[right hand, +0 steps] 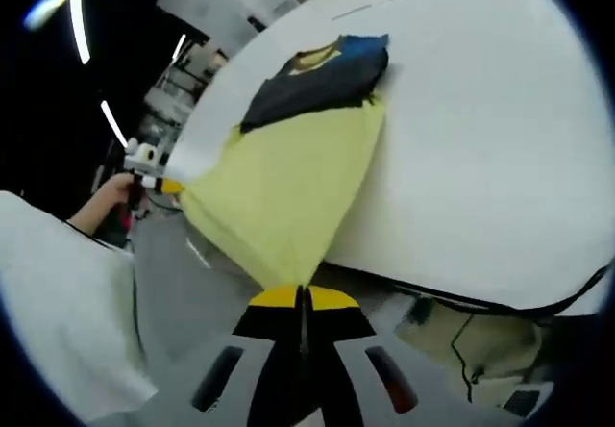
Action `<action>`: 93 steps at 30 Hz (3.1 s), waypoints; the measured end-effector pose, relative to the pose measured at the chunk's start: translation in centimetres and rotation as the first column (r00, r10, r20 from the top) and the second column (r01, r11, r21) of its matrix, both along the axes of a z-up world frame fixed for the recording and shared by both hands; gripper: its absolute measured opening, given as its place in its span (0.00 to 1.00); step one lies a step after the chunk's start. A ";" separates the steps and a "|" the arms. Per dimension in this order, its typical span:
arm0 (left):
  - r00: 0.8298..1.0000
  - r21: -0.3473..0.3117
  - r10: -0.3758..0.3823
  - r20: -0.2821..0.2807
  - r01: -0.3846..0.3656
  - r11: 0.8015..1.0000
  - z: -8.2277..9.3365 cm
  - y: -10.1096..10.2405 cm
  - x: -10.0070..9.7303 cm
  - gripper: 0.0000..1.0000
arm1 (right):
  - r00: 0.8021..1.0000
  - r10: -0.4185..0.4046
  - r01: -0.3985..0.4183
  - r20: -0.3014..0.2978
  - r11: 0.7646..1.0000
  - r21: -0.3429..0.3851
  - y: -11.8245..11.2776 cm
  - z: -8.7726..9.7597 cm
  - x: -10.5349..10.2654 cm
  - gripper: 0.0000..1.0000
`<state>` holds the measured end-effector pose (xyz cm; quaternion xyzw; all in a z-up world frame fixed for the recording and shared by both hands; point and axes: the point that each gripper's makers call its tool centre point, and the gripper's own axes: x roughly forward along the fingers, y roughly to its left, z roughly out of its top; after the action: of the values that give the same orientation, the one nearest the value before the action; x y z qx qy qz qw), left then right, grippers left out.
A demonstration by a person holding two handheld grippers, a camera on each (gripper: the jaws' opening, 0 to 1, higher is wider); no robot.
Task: Fold the garment on the visible template until the final outline fits inside the template.
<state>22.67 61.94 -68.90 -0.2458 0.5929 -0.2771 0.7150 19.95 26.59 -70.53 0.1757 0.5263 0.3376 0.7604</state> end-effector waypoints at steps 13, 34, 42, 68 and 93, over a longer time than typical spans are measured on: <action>0.999 -0.077 -0.016 -0.031 0.013 0.997 1.3 -1.2 -0.9 0.00 | 1.000 -0.015 0.015 -0.015 1.000 -0.015 -1.5 1.4 -0.8 0.02; 1.000 -0.110 -0.011 0.028 0.014 0.994 3.8 -1.3 3.4 0.00 | 0.999 0.018 -0.018 0.032 1.000 -0.007 -1.7 3.6 2.8 0.02; 0.999 -0.123 -0.005 0.054 0.012 0.992 4.6 -1.6 5.5 0.00 | 0.998 0.030 -0.030 0.062 0.999 -0.012 -1.9 4.2 5.3 0.02; 0.994 -0.170 0.028 0.110 -0.009 0.985 5.7 -2.1 13.0 0.00 | 0.988 0.039 -0.036 0.147 0.999 -0.021 -1.6 6.6 12.7 0.02; 0.989 -0.185 0.076 0.125 -0.052 0.981 5.0 -1.2 18.4 0.00 | 0.987 0.016 -0.019 0.157 1.000 0.017 -1.5 6.8 18.3 0.01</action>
<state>41.07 60.73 -63.92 -0.3101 0.5087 -0.3226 0.7356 38.27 25.11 -63.75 0.1509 0.4632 0.3620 0.7948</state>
